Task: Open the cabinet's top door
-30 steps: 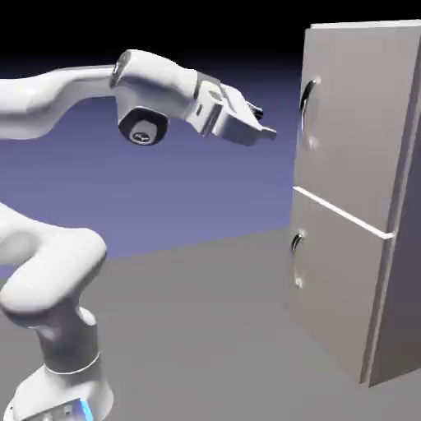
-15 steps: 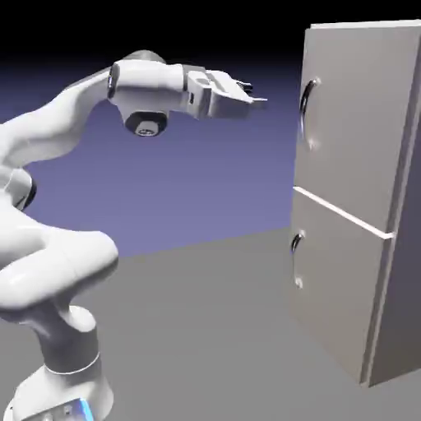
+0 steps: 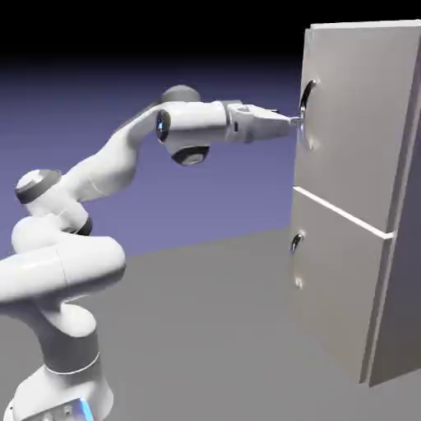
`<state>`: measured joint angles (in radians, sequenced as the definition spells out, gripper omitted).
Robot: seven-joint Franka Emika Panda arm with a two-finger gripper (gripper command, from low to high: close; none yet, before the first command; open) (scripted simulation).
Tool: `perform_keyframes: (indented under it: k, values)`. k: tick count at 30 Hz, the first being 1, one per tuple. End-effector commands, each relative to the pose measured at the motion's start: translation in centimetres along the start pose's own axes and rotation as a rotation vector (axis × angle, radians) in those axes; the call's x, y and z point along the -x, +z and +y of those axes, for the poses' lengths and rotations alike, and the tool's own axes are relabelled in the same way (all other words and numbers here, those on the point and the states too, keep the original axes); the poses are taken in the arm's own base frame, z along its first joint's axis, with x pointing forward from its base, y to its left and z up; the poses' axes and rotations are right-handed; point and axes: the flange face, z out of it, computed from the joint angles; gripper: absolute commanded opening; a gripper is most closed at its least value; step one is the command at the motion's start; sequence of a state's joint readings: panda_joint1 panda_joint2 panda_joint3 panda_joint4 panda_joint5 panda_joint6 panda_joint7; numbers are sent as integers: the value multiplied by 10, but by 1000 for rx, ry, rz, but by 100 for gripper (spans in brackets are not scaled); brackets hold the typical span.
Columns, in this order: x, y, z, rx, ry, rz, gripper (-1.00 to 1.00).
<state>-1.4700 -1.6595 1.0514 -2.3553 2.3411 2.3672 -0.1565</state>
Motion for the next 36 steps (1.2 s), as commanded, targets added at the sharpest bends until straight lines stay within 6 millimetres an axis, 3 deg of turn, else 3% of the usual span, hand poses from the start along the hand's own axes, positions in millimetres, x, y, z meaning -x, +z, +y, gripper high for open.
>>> perform_keyframes:
  k: [1,2,3,4,11,19,36]
  values:
    - [0,13,0,0,0,0,0]
    - [0,24,1,0,1,-1,0]
    - [0,24,1,0,1,-1,-100]
    - [0,24,1,0,1,-1,-100]
    - [-27,-29,27,-153,1,-153,-100]
    - [-60,-73,61,-305,2,-305,-100]
    - [-142,-125,143,-606,2,-606,-100]
